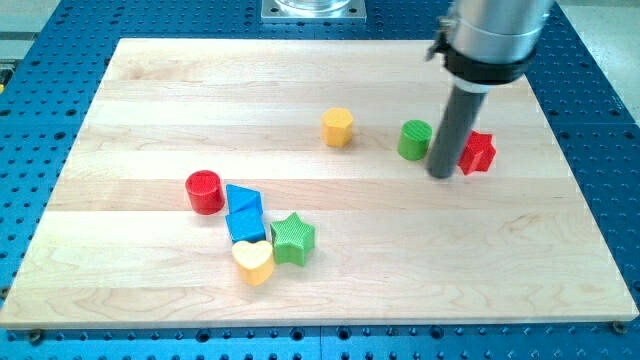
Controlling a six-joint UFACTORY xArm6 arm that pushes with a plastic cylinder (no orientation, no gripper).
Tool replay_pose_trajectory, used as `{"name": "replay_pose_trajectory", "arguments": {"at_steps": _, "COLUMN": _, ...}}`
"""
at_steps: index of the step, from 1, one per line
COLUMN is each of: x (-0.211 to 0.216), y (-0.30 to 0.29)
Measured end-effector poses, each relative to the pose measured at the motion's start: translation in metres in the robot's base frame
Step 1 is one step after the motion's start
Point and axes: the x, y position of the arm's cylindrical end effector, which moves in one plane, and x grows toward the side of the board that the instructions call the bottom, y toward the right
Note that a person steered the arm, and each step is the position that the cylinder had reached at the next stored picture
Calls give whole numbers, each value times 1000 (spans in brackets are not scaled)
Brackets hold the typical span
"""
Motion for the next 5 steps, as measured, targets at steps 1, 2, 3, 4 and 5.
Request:
{"name": "replay_pose_trajectory", "arguments": {"at_steps": 1, "x": -16, "y": -54}}
{"name": "replay_pose_trajectory", "arguments": {"at_steps": 2, "x": -38, "y": -51}}
{"name": "replay_pose_trajectory", "arguments": {"at_steps": 3, "x": -42, "y": -15}}
{"name": "replay_pose_trajectory", "arguments": {"at_steps": 4, "x": -44, "y": 12}}
{"name": "replay_pose_trajectory", "arguments": {"at_steps": 5, "x": -39, "y": -63}}
